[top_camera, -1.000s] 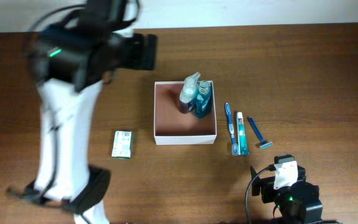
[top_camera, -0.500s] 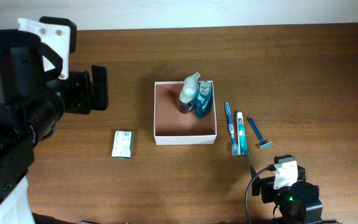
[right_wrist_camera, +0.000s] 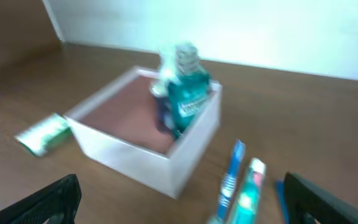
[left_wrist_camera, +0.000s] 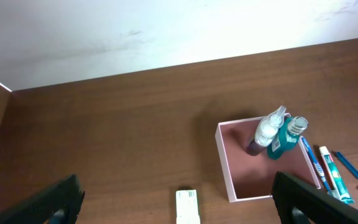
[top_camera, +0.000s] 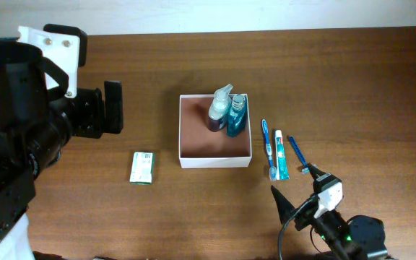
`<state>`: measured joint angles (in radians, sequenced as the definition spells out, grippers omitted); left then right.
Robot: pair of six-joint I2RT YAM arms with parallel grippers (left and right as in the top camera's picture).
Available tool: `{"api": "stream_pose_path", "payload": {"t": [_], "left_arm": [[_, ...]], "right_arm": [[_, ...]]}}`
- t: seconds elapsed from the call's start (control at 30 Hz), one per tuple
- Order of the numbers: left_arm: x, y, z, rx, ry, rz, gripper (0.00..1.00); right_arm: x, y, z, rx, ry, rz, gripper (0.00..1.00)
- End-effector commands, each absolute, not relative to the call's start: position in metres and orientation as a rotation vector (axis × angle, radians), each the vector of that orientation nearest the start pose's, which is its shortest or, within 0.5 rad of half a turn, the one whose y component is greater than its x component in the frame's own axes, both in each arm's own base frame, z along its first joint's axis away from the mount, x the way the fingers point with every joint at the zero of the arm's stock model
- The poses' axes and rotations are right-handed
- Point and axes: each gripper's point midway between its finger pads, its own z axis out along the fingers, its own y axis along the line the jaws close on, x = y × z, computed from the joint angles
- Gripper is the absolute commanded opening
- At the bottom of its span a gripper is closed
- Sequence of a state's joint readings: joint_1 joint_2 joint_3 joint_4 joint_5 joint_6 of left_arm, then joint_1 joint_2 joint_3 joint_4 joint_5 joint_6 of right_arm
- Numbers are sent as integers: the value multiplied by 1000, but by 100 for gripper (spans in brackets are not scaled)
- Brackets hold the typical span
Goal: Pack container
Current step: 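Reach the right gripper down and grasp the blue toothbrush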
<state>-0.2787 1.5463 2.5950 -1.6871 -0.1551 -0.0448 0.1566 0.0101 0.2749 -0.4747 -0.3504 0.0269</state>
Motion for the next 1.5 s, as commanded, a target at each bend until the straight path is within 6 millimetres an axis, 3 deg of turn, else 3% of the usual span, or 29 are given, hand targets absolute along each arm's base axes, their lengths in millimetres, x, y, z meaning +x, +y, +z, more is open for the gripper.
{"api": "stream_pose_path", "payload": {"t": [0.0, 0.13, 0.33, 0.57, 0.73, 0.9, 1.0, 1.1, 1.23, 1.3, 1.47], "left_arm": [[273, -47, 477, 176, 2185, 11, 99], [273, -47, 477, 176, 2185, 12, 99], [273, -47, 477, 176, 2185, 11, 99], [273, -47, 477, 176, 2185, 12, 99], [273, -47, 477, 176, 2185, 12, 99], [273, -47, 477, 176, 2185, 12, 99], [273, -47, 477, 176, 2185, 12, 99], [273, -47, 477, 176, 2185, 11, 99], [273, -47, 477, 176, 2185, 12, 99], [273, -47, 477, 176, 2185, 12, 99], [273, -47, 477, 176, 2185, 12, 100]], "right_arm": [[187, 103, 201, -320, 1756, 609, 99], [189, 101, 198, -293, 1847, 609, 99], [207, 80, 182, -184, 2131, 469, 99], [253, 72, 203, -202, 2438, 334, 99], [296, 90, 213, -168, 2588, 435, 99], [316, 96, 166, -108, 2784, 462, 99], [321, 92, 128, -61, 2908, 420, 83], [323, 92, 101, -9, 2990, 411, 78], [323, 92, 77, 6, 3059, 409, 71], [322, 92, 66, 15, 3090, 403, 61], [326, 93, 47, 69, 3114, 399, 56]]}}
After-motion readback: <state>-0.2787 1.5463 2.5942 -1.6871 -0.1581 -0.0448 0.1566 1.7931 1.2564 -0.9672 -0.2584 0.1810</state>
